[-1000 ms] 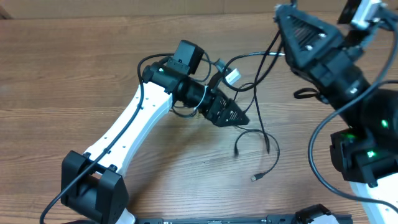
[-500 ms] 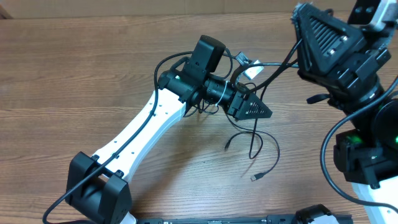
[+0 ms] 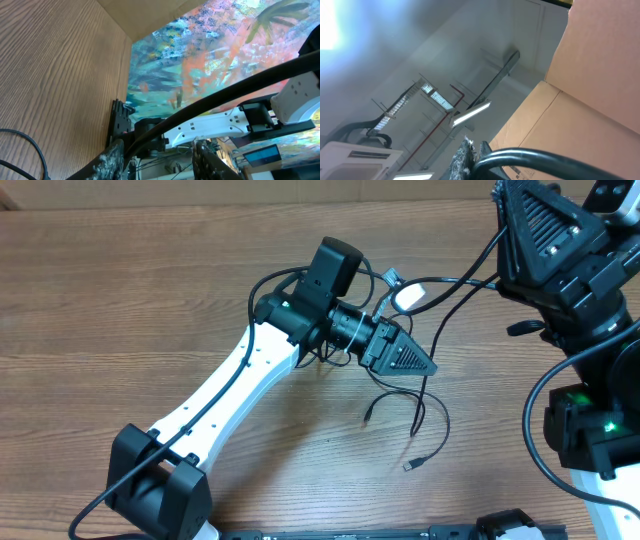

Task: Untangle cables

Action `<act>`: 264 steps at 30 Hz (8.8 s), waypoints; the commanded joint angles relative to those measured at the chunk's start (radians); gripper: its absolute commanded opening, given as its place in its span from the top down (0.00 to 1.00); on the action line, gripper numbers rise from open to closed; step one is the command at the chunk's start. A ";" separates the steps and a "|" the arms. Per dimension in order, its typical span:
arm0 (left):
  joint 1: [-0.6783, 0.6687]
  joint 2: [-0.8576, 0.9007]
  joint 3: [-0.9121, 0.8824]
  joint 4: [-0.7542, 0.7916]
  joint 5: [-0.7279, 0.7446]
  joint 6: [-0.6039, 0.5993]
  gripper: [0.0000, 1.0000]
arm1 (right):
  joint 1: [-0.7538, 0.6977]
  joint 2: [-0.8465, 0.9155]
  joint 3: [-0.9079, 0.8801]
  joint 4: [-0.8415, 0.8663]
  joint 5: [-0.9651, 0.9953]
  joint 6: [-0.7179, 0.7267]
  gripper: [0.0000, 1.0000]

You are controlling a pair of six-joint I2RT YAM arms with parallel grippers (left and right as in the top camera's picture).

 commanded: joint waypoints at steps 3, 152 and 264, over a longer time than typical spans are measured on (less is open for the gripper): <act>-0.033 0.002 0.014 -0.002 -0.068 -0.003 0.56 | -0.005 -0.005 0.015 0.006 -0.018 0.047 0.96; 1.172 0.334 0.433 0.012 -0.983 -0.092 0.00 | -0.313 0.378 0.013 -1.805 0.116 -0.929 0.00; 1.183 0.433 0.327 -0.317 -1.194 -0.050 0.16 | -0.313 0.378 0.013 -1.805 0.116 -0.929 0.00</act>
